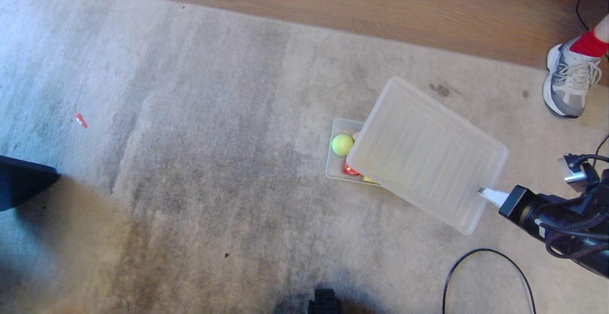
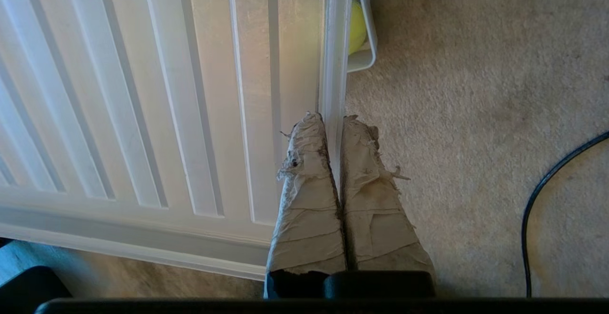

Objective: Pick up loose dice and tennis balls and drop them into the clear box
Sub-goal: Close the lid

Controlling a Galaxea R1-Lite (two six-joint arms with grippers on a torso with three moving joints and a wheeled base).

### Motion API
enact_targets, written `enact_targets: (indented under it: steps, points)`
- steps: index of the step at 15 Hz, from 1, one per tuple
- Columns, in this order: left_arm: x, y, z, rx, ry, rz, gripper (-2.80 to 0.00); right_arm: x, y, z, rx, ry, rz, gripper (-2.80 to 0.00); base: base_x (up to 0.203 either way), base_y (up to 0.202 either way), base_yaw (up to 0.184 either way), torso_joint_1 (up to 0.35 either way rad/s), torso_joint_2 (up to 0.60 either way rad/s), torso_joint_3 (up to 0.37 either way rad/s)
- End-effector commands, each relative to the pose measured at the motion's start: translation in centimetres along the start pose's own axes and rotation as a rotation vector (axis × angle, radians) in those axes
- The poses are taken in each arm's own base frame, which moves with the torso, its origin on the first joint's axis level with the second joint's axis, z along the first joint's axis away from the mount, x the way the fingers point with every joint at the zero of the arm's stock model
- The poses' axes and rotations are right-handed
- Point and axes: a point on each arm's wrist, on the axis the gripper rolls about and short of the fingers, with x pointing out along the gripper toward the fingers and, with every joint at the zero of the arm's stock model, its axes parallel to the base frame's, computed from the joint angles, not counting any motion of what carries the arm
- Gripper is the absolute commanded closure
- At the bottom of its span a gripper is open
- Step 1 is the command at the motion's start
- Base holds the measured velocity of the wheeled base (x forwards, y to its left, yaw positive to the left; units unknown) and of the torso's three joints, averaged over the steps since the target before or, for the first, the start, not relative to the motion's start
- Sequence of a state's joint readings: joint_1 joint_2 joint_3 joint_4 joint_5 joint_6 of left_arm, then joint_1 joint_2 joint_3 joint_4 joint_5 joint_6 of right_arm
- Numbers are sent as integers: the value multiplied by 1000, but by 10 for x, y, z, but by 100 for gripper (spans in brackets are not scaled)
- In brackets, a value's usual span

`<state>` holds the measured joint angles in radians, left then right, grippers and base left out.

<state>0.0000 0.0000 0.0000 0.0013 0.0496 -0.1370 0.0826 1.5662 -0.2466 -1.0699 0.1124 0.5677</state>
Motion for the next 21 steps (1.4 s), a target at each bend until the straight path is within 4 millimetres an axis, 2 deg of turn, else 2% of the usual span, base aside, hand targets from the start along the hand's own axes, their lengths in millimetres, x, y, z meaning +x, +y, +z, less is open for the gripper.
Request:
enact_targets:
  steps: [1, 16, 19, 21]
  points:
    - [0, 0, 0, -1, 0, 1, 0, 1, 0, -1, 2, 3, 3, 0, 0, 0, 0, 2, 0, -198]
    - [0, 0, 0, 9, 3, -2, 0, 4, -3, -5, 5, 24, -10, 0, 0, 0, 0, 2, 3, -180]
    - [0, 0, 0, -6, 2, 1, 0, 9, -7, -11, -8, 57, -31, 0, 0, 0, 0, 1, 1, -9]
    - [0, 0, 0, -6, 1, 3, 0, 20, -15, -20, -59, 110, -62, 0, 0, 0, 0, 0, 0, 0]
